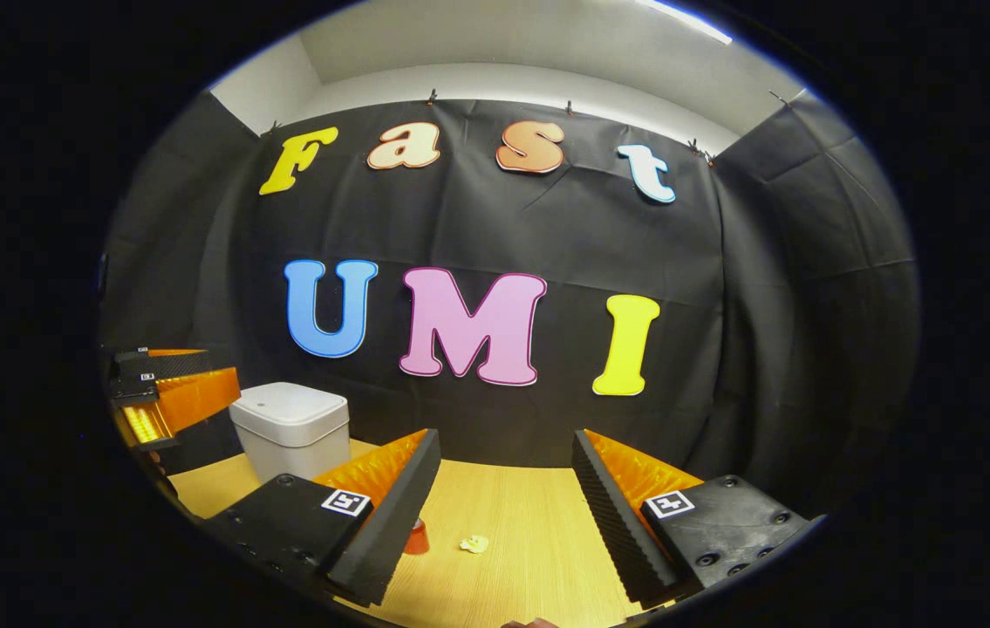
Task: Press the lid of the desktop garbage bin to open it, pick up the crumpled paper on the desktop and throw it into the bin, then pick up the pop can on the desktop and drop it into the bin, and finally close the garbage bin lid.
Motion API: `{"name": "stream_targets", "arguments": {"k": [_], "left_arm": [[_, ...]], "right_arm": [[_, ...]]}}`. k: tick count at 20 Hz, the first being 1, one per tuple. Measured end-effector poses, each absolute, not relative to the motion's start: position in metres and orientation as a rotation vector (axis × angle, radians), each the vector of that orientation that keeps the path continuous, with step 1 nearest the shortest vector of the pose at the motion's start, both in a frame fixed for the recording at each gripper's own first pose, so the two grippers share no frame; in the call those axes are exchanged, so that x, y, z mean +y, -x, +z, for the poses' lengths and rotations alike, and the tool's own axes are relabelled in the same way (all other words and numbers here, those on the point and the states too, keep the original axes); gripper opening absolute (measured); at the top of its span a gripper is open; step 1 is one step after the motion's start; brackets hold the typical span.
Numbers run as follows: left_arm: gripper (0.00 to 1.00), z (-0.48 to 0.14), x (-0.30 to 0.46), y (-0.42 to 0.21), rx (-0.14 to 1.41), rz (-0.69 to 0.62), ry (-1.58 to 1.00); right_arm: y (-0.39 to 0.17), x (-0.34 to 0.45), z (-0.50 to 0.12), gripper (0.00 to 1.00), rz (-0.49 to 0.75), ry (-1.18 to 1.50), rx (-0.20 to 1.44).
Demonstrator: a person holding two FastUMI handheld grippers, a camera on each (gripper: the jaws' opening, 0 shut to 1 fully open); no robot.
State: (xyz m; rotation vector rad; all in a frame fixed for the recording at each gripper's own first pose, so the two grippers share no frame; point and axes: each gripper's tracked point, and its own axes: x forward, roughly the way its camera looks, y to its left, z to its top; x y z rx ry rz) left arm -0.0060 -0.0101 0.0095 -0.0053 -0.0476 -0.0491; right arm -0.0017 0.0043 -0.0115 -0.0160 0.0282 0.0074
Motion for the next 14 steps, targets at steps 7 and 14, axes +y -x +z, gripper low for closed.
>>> {"name": "stream_targets", "arguments": {"k": [7,14], "left_arm": [[0.95,0.004,0.005,-0.003,-0.022,-0.057,0.052],[0.92,0.018,0.087,-0.032,-0.022,-0.03,0.184]], "right_arm": [[0.0,0.009,-0.012,0.98,0.011,0.017,0.034],[0.002,0.006,-0.015,0.98,-0.006,0.019,0.044]]}}
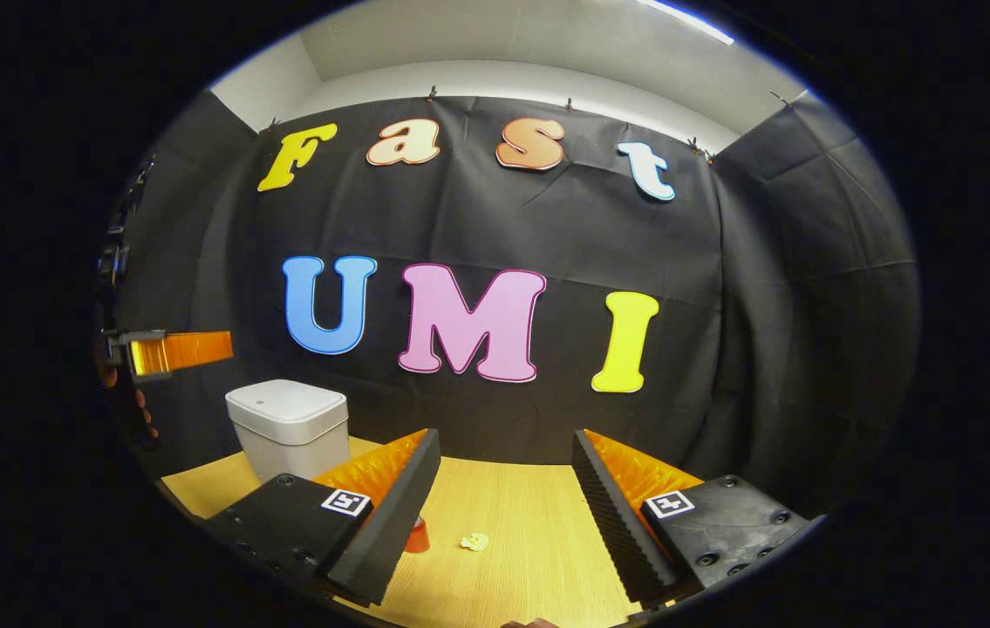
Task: Press the lid of the desktop garbage bin to open it, pick up the crumpled paper on the desktop and throw it into the bin, then pick up the pop can on the desktop and drop it into the bin, and finally close the garbage bin lid.
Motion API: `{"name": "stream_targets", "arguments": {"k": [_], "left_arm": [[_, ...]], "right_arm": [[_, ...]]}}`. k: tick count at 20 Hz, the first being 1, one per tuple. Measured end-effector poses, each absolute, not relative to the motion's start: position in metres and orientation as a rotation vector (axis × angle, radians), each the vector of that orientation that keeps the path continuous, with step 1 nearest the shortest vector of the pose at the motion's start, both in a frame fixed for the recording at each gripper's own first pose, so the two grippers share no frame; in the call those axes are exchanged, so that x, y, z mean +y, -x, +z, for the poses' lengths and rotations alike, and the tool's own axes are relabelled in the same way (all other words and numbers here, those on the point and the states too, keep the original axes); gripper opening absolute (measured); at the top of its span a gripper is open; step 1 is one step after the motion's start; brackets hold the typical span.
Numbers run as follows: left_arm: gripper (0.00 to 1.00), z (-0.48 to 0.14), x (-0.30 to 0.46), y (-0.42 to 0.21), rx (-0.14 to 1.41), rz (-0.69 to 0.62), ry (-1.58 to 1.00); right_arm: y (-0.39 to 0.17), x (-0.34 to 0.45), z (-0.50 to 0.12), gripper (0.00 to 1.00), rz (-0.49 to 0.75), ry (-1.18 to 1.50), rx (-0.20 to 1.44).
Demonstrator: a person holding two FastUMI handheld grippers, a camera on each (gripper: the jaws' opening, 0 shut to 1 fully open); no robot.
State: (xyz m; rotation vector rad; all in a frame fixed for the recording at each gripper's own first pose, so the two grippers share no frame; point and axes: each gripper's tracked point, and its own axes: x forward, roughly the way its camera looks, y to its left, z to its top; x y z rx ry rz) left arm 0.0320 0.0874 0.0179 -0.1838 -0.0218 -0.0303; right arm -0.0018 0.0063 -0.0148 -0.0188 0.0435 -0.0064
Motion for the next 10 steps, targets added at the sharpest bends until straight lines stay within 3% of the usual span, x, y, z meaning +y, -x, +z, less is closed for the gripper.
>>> {"name": "stream_targets", "arguments": {"k": [6,10], "left_arm": [[0.92,0.008,0.149,-0.057,0.05,0.065,0.079],[0.92,0.006,0.15,-0.081,0.079,0.036,-0.013]], "right_arm": [[-0.002,0.006,-0.013,0.98,-0.019,0.024,0.043],[-0.004,0.012,-0.012,0.98,-0.019,0.023,0.044]]}}
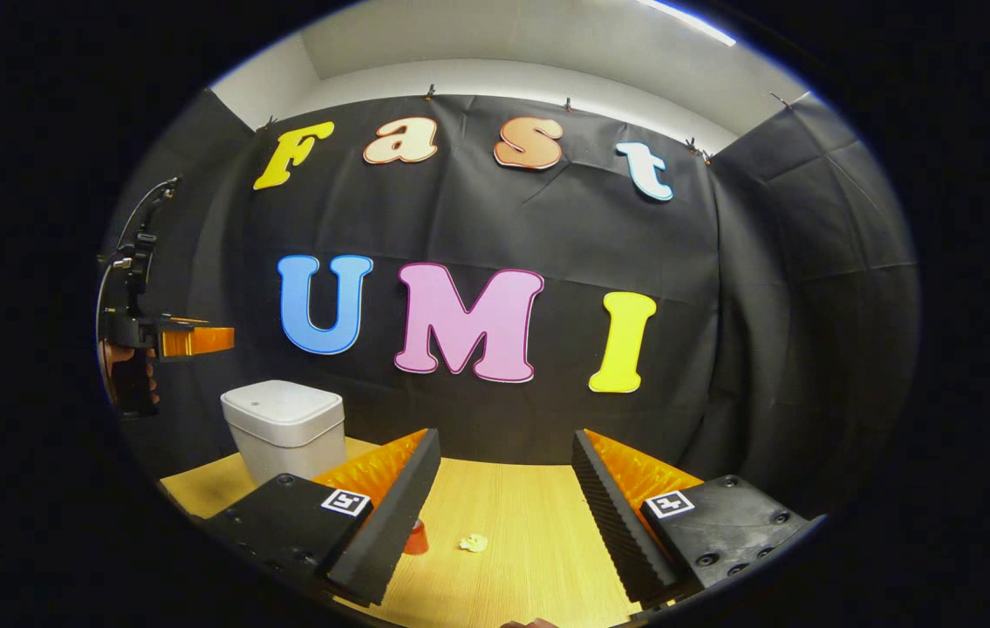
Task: Press the lid of the desktop garbage bin to open it, pick up the crumpled paper on the desktop and throw it into the bin, then pick up the pop can on the desktop and drop it into the bin, and finally close the garbage bin lid.
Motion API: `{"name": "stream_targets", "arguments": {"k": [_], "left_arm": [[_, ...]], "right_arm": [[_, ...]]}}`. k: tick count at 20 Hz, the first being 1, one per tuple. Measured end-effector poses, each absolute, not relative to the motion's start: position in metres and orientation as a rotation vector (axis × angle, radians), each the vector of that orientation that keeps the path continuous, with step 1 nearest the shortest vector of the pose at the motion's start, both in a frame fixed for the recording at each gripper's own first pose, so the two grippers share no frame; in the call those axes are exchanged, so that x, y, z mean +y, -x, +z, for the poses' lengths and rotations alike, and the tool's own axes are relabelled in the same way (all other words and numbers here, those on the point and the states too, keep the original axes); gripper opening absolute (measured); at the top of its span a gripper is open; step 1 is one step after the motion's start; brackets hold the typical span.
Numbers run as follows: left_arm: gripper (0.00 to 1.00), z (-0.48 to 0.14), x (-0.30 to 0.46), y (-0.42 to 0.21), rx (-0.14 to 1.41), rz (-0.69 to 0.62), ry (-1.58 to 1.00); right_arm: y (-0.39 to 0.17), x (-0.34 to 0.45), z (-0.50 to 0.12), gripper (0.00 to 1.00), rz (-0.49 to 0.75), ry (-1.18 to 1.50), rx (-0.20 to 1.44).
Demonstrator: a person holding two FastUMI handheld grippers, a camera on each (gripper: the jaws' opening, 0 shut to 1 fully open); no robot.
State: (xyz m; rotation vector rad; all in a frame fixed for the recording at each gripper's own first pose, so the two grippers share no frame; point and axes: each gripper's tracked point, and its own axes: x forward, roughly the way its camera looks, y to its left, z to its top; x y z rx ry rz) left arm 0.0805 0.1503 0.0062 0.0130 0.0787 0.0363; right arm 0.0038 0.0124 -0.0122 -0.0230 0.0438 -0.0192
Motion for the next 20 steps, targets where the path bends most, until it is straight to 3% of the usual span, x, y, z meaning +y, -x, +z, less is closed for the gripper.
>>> {"name": "stream_targets", "arguments": {"k": [3,4,5,10,15,20], "left_arm": [[0.92,0.003,0.15,-0.097,0.087,0.029,-0.045],[0.77,0.004,0.15,-0.098,0.082,0.027,-0.043],[0.7,0.001,0.149,-0.103,0.094,0.016,-0.038],[0.12,-0.021,0.166,-0.119,0.162,0.054,-0.011],[0.08,-0.045,0.171,-0.139,0.247,0.017,0.013],[0.08,-0.1,0.185,-0.145,0.398,0.06,0.104]], "right_arm": [[-0.004,0.016,-0.013,0.98,-0.014,0.032,0.039],[-0.004,0.016,-0.012,0.98,-0.015,0.035,0.039],[-0.004,0.015,-0.012,0.98,-0.017,0.036,0.039],[-0.003,0.005,-0.011,0.98,-0.041,0.042,0.039],[-0.004,0.0,-0.012,0.98,-0.051,0.069,0.042],[-0.004,0.0,-0.016,0.98,-0.051,0.068,0.051]]}}
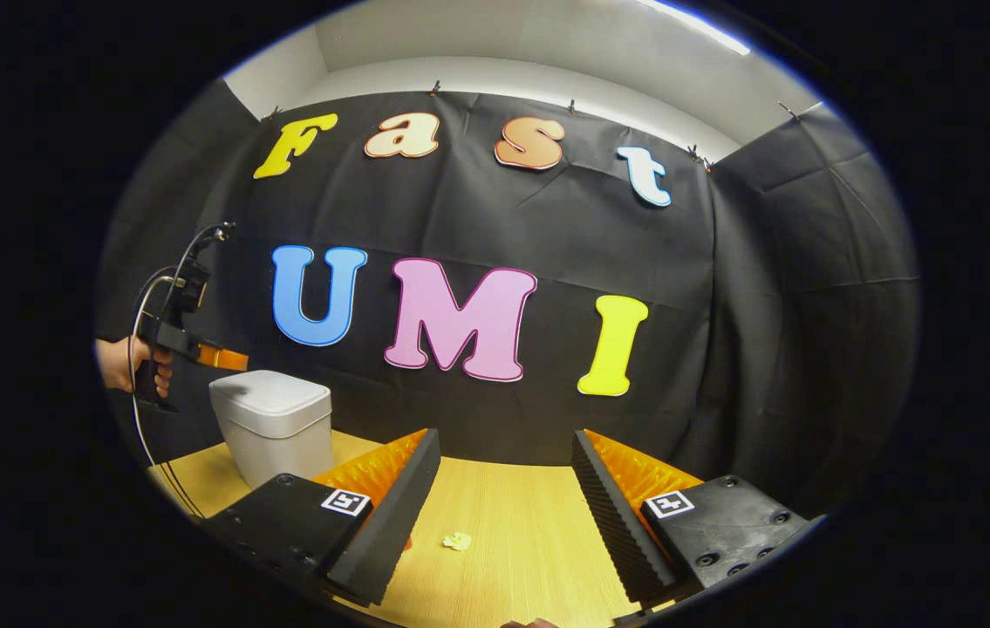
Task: Press the lid of the desktop garbage bin to open it, pick up the crumpled paper on the desktop and throw it into the bin, then pick up the pop can on the desktop and drop it into the bin, and finally close the garbage bin lid.
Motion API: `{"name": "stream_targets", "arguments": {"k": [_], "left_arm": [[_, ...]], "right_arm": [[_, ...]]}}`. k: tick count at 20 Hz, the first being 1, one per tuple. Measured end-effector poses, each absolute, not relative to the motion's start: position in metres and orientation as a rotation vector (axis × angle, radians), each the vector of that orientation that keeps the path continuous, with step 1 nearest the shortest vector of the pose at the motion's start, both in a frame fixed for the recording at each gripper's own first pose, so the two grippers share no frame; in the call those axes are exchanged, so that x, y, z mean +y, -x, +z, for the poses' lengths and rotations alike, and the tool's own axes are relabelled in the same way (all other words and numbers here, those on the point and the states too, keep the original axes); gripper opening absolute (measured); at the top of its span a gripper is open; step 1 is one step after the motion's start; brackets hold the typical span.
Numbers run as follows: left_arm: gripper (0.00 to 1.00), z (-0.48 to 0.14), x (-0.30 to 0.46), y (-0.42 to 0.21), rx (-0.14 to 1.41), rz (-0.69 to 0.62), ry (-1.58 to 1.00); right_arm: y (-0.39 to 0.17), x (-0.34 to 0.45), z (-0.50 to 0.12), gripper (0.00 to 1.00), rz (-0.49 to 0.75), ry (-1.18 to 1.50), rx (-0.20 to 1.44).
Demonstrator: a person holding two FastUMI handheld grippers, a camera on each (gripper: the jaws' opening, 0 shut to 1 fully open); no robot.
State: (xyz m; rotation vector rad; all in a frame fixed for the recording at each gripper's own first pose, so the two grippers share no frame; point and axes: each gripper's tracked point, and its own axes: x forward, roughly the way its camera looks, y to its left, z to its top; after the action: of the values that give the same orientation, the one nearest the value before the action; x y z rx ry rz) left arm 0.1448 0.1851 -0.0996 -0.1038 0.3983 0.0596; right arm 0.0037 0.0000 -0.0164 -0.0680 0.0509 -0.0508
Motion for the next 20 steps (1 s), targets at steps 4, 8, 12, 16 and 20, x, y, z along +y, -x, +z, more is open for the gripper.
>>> {"name": "stream_targets", "arguments": {"k": [4,8,12,16,20], "left_arm": [[0.09,-0.138,0.194,-0.139,0.501,0.078,0.037],[0.09,-0.137,0.196,-0.141,0.524,0.07,0.004],[0.09,-0.14,0.196,-0.14,0.55,0.086,0.045],[0.08,-0.133,0.196,-0.146,0.472,0.077,0.01],[0.08,-0.127,0.198,-0.144,0.456,0.103,-0.019]], "right_arm": [[-0.005,-0.002,-0.025,0.98,-0.059,0.051,0.075],[-0.008,0.002,-0.032,0.98,-0.061,0.051,0.091],[-0.013,0.014,-0.035,0.98,-0.045,0.035,0.096],[-0.019,0.024,-0.042,0.98,-0.017,0.041,0.116],[-0.025,0.019,-0.041,0.98,-0.023,0.053,0.126]]}}
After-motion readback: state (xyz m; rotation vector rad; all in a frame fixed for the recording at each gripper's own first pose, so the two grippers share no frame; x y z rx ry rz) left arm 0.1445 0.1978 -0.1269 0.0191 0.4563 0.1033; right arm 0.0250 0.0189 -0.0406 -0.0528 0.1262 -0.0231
